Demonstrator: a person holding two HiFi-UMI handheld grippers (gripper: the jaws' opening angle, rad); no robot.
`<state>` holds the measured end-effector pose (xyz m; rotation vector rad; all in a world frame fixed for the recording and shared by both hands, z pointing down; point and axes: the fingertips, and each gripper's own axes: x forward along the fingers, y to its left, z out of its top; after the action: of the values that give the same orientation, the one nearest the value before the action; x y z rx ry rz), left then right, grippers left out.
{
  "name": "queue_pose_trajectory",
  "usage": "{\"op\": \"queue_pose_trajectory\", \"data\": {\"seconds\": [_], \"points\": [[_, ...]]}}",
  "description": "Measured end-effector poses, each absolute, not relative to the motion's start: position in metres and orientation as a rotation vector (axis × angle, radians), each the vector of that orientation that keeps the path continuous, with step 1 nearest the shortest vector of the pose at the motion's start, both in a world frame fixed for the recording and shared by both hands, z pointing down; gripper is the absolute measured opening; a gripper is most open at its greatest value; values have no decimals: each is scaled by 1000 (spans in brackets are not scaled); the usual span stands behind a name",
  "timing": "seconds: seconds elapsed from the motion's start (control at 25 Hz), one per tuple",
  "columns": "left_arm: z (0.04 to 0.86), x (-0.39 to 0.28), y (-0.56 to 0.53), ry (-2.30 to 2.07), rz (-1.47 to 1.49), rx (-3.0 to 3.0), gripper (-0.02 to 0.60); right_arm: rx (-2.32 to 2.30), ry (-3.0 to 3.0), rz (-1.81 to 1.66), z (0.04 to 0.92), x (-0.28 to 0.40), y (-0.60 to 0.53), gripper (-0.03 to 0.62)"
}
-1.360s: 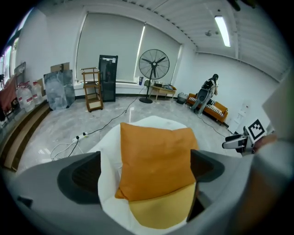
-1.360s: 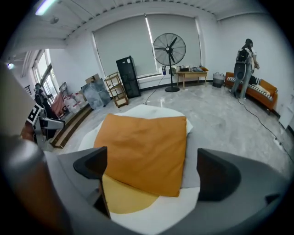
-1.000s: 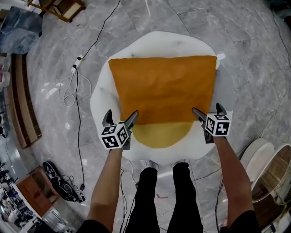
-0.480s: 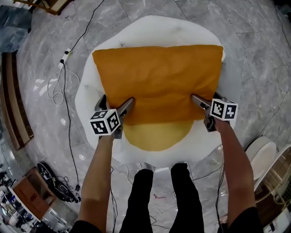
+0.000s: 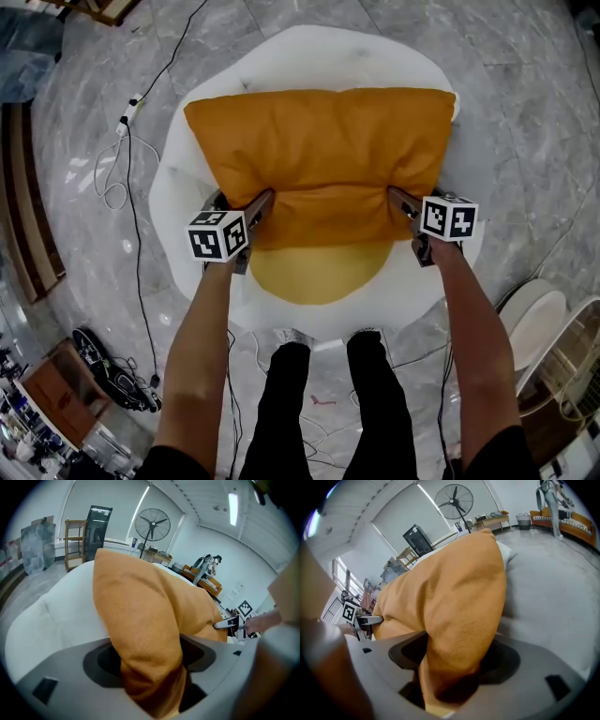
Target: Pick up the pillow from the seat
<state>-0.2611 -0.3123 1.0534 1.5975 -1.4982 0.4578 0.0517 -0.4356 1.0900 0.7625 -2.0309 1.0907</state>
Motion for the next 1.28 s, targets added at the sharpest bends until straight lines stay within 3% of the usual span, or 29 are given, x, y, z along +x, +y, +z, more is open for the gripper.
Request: {"op": "queue_pose_trajectory", "data": {"seconds": [0.12, 0.24, 0.68, 1.28], "points": [[1045, -251, -311, -1497, 477, 1620, 295, 749, -2040, 1045, 1080, 48, -428, 231], [1030, -245, -307, -1512, 454, 1622, 253, 731, -2046, 996, 1061, 48, -423, 188], [920, -253, -287, -1618, 360, 1641, 244, 764, -2166, 841, 934, 36, -419, 179], [613, -243, -281, -1795, 241, 1889, 248, 952, -2482, 642, 630, 55, -404, 184]]}}
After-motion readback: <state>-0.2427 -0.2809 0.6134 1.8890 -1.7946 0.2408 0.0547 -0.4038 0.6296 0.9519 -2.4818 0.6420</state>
